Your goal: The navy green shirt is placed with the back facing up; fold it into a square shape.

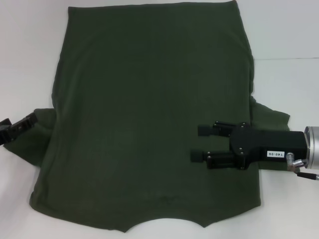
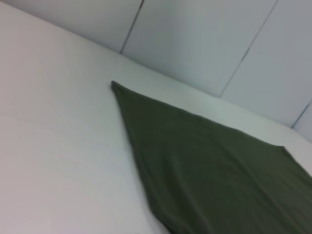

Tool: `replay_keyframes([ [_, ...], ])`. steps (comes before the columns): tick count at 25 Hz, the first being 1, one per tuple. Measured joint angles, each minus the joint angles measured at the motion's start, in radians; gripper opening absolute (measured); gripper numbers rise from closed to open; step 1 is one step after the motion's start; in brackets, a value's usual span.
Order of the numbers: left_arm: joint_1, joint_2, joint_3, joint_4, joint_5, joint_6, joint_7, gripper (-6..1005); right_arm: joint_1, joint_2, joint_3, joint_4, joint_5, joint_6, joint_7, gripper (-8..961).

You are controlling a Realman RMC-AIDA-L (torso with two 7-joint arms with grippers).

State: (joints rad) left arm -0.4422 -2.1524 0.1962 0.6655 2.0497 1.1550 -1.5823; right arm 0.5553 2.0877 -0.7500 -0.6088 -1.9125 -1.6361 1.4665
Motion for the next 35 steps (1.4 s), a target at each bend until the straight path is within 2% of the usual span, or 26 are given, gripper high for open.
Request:
replay_keyframes([
  [12, -0.007, -0.007, 0.050, -0.033, 0.009, -0.107, 0.028, 936, 0.000, 0.000, 0.000, 0.002, 0.000, 0.006, 0.000, 892],
  [28, -0.008, -0.007, 0.059, -0.032, 0.003, -0.124, 0.079, 929, -0.002, 0.000, 0.000, 0.001, 0.000, 0.007, 0.000, 883],
  [35, -0.008, -0.008, 0.093, -0.033, 0.010, -0.115, 0.079, 925, -0.002, 0.000, 0.000, 0.001, 0.000, 0.007, 0.000, 878],
])
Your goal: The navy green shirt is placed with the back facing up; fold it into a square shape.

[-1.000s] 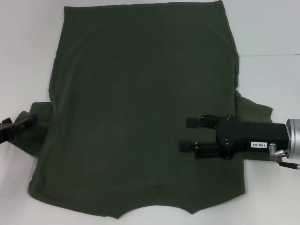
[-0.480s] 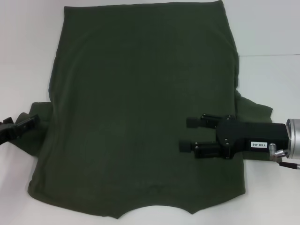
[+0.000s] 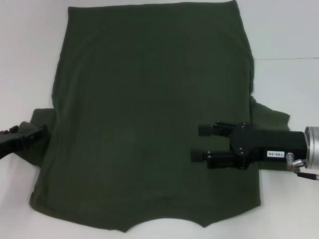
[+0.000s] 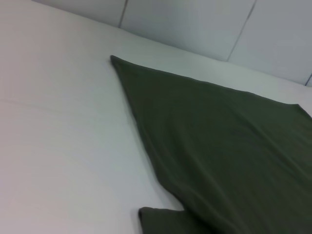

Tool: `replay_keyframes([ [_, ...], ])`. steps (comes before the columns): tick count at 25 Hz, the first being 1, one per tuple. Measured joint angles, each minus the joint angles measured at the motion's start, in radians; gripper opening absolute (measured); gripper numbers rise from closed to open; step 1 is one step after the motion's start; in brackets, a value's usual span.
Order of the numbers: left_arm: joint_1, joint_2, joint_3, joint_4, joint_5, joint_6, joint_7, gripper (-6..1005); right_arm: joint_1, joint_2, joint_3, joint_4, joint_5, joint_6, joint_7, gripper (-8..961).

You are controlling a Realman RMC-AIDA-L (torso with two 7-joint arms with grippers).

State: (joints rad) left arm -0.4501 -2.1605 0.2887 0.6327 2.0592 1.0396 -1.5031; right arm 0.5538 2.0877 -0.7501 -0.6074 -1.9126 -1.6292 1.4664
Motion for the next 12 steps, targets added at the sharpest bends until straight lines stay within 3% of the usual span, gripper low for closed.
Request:
replay_keyframes([
  [12, 0.002, -0.001, 0.001, 0.012, 0.004, 0.000, -0.001, 919, -0.006, 0.000, 0.000, 0.000, 0.014, -0.007, 0.000, 871],
])
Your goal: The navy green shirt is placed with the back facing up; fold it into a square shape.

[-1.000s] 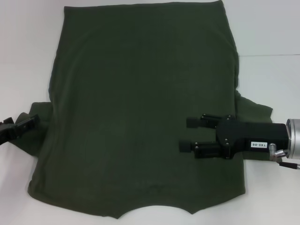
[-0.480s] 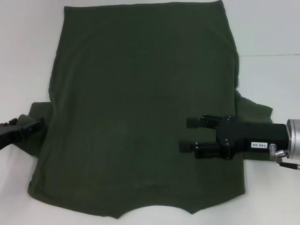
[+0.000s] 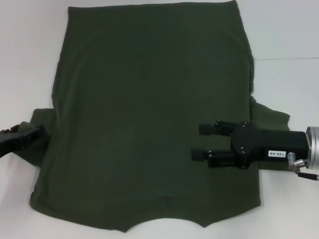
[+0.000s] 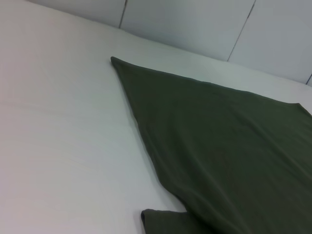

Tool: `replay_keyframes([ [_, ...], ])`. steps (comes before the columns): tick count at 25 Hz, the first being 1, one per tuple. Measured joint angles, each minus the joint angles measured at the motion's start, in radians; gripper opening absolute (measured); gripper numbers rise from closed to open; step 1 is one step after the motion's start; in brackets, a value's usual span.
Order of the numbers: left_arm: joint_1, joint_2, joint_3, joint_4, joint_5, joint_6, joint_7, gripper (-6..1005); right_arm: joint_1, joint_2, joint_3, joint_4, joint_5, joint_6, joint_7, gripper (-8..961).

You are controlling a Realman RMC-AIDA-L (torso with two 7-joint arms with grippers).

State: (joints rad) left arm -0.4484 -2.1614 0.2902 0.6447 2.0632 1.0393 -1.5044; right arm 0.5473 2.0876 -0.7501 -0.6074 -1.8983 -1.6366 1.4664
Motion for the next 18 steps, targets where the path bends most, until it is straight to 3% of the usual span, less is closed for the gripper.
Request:
replay_keyframes([
  [1, 0.001, 0.000, 0.001, 0.002, 0.001, 0.003, -0.001, 919, 0.000, 0.000, 0.000, 0.000, 0.000, 0.000, 0.000, 871],
  [4, 0.002, 0.000, 0.003, 0.007, 0.007, 0.008, -0.006, 701, -0.001, 0.000, 0.000, 0.000, 0.001, -0.001, 0.000, 869],
  [9, 0.001, 0.000, 0.003, 0.007, 0.009, 0.008, -0.007, 466, -0.001, 0.000, 0.000, 0.000, 0.001, -0.002, 0.000, 866],
  [18, 0.000, 0.000, 0.003, 0.007, 0.009, 0.007, -0.008, 275, -0.002, 0.000, 0.000, 0.000, 0.002, -0.003, 0.000, 860],
])
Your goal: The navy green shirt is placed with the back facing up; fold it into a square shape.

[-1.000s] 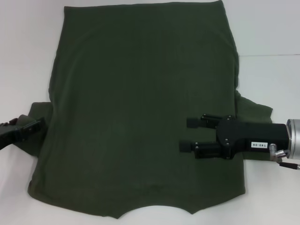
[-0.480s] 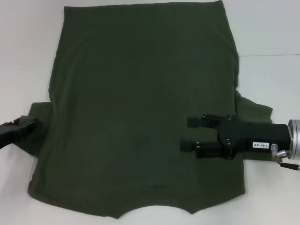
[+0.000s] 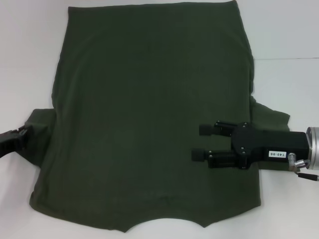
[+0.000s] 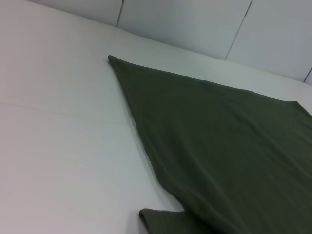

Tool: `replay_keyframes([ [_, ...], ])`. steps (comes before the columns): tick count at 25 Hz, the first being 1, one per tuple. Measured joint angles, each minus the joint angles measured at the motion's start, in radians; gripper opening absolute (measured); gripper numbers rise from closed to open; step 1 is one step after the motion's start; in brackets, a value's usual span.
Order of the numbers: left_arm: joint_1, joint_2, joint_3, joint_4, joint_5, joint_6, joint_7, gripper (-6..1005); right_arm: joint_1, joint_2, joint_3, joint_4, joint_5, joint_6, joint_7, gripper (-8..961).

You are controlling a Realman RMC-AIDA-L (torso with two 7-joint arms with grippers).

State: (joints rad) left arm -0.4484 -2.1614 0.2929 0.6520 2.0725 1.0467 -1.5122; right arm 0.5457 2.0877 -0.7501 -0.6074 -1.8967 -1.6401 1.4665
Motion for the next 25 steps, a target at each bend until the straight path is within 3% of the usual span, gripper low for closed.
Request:
replay_keyframes([
  [8, -0.006, 0.001, 0.002, 0.034, 0.035, -0.001, -0.031, 6, -0.004, 0.000, 0.000, 0.000, 0.012, 0.000, 0.000, 856],
  [16, -0.015, 0.007, 0.013, 0.096, 0.042, -0.007, -0.065, 6, -0.004, 0.000, 0.000, 0.020, 0.030, 0.007, -0.001, 851],
  [25, -0.050, 0.029, 0.013, 0.129, 0.043, -0.053, -0.060, 22, -0.003, 0.000, 0.000, 0.032, 0.038, 0.010, -0.002, 845],
])
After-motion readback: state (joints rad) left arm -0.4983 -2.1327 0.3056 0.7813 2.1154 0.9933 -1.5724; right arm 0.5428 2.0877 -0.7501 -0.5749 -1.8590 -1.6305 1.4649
